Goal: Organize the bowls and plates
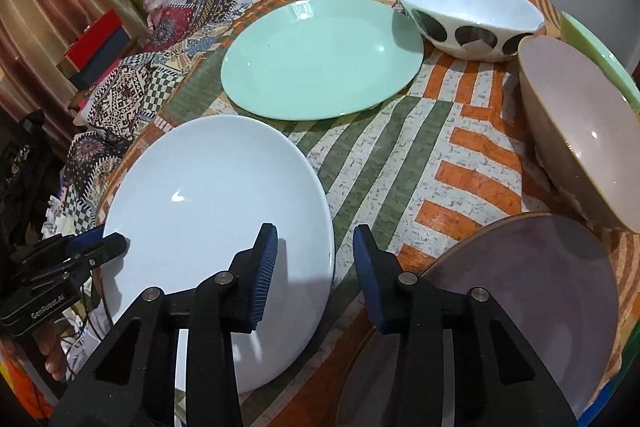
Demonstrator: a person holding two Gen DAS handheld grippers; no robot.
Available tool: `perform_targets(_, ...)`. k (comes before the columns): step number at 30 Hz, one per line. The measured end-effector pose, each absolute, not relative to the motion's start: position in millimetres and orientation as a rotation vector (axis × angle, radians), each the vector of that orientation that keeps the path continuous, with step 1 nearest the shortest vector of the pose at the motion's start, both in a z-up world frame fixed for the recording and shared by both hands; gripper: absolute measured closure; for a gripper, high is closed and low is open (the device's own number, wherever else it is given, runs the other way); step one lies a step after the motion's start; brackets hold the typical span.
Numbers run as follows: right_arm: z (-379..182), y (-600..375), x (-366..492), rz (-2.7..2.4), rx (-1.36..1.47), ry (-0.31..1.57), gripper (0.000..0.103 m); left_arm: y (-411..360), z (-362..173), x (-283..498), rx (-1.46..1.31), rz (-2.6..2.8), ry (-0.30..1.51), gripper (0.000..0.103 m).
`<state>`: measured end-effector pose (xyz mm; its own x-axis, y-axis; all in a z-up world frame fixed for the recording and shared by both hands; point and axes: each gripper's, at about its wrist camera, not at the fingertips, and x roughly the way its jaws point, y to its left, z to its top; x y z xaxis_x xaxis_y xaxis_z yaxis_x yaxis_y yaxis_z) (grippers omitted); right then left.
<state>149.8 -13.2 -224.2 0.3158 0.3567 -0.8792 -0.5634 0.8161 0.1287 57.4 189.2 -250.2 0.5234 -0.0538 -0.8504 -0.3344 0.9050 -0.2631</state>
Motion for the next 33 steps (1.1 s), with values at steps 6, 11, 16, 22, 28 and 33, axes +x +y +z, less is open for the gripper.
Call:
perform_targets(6,-227.3,-10.7,153.2,0.628,-0.203,1.109,0.070,187.0,-251.0,63.3,-0.413,0.166,1.018,0.075)
perform_targets(11,-229.5,-3.9,151.2,0.626,-0.229,1.108,0.077,180.8,-248.6,66.0,-0.370,0.171,1.023,0.075)
perform_targets(16,-226.7,-5.4,151.1,0.620,-0.208,1.107,0.078,182.5,-247.5,65.5,-0.383,0.175,1.029,0.074)
perform_targets(22,-212.0,-5.8,144.8,0.673,-0.197,1.049,0.092,179.1,-238.9,60.0,-0.382,0.160,1.013,0.075)
perform_targets(28,-207.6,12.5,134.2,0.683,-0.241,1.013,0.094,182.6,-244.5,61.1,-0.420,0.159,1.040,0.075)
perform_targets(33,-205.2,-2.1,144.3,0.635,-0.212,1.004,0.070,178.1,-240.8,60.3,-0.372,0.182,1.040,0.074)
